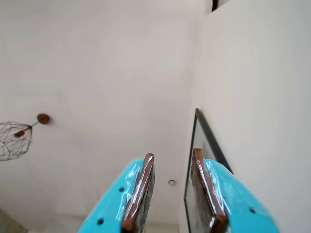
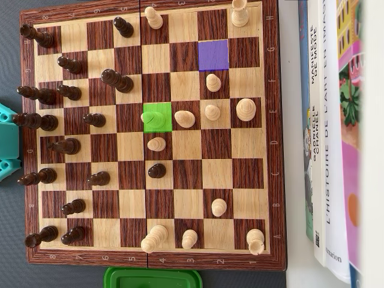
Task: Play chess
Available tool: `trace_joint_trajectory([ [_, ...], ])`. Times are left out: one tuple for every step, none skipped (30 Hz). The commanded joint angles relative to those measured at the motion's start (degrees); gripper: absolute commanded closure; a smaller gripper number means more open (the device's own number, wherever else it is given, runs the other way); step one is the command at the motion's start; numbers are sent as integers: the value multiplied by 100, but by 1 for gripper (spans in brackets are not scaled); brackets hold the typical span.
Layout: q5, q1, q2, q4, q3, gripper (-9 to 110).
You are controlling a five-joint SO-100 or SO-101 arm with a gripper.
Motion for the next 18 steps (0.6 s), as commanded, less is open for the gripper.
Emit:
trace_joint_trajectory([
  [-9,-9,-53,-167,114,89],
  [-9,-9,-53,-229,114,89],
  [-9,-9,-53,-299,114,89],
  [-9,-9,-53,-378,114,89],
  [-9,-9,-53,-466,114,89],
  [-9,-9,-53,-554,114,89],
  [-18,-9,-53,-633,114,89],
  [-53,-9,-53,-686,114,89],
  [-132,-9,-53,-756,114,89],
  [-246,-9,-53,-826,114,89],
  [-343,-9,-53,-923,114,89],
  [-431,-9,-53,-1011,114,89],
  [-483,-9,-53,-1107,114,89],
  [-492,-9,-53,-1187,114,89],
  [-483,-9,-53,-1239,114,89],
  [-466,-18,-53,-1239,114,89],
  [-466,-26,-53,-1239,114,89],
  [-457,-26,-53,-1239,114,89],
])
